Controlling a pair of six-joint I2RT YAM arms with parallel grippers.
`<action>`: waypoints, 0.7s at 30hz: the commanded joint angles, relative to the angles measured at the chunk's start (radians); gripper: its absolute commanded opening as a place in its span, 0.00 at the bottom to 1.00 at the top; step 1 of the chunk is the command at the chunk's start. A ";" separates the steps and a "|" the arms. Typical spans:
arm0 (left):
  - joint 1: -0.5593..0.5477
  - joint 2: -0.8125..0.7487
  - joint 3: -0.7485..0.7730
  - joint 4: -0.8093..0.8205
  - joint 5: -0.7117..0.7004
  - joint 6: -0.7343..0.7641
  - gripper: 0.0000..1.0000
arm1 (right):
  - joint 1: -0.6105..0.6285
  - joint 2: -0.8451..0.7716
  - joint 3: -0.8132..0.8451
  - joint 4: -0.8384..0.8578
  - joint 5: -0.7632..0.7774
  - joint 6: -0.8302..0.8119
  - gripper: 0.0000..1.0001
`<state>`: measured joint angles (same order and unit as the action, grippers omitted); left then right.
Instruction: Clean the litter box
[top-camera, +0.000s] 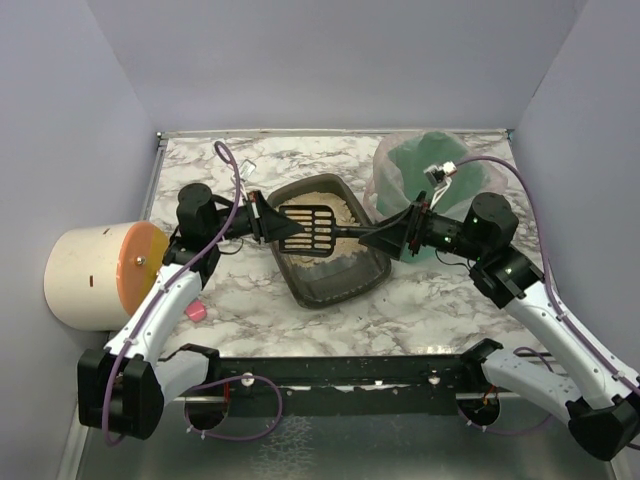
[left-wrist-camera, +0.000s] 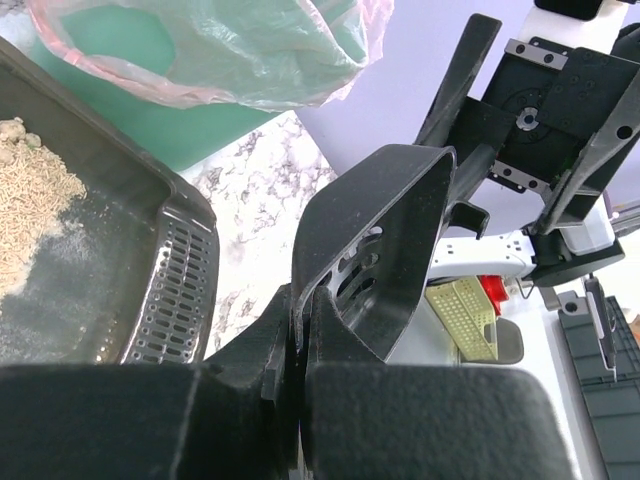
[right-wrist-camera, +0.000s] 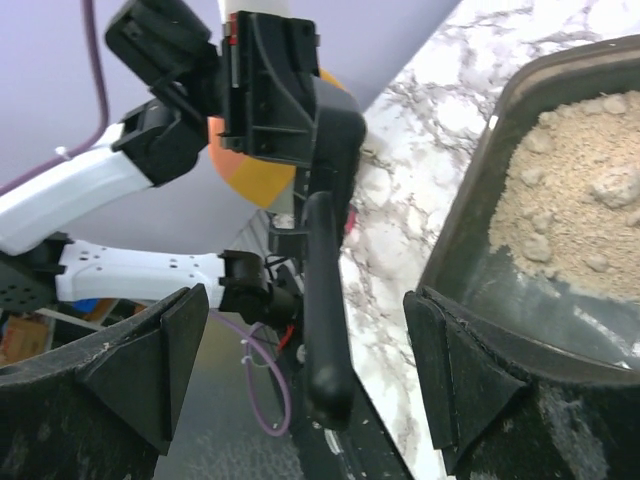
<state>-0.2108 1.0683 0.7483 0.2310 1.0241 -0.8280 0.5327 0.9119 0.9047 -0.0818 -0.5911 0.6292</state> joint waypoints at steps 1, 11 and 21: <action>-0.006 0.026 0.052 0.049 0.037 0.006 0.00 | -0.004 -0.036 -0.020 0.072 -0.079 0.054 0.84; -0.031 0.059 0.101 0.050 0.028 0.011 0.00 | -0.005 -0.015 -0.020 0.113 -0.131 0.109 0.60; -0.047 0.071 0.146 -0.041 0.022 0.082 0.00 | -0.005 -0.011 0.019 -0.003 -0.071 0.029 0.50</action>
<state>-0.2466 1.1378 0.8463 0.2359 1.0313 -0.8101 0.5323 0.9035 0.8886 -0.0105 -0.6819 0.7086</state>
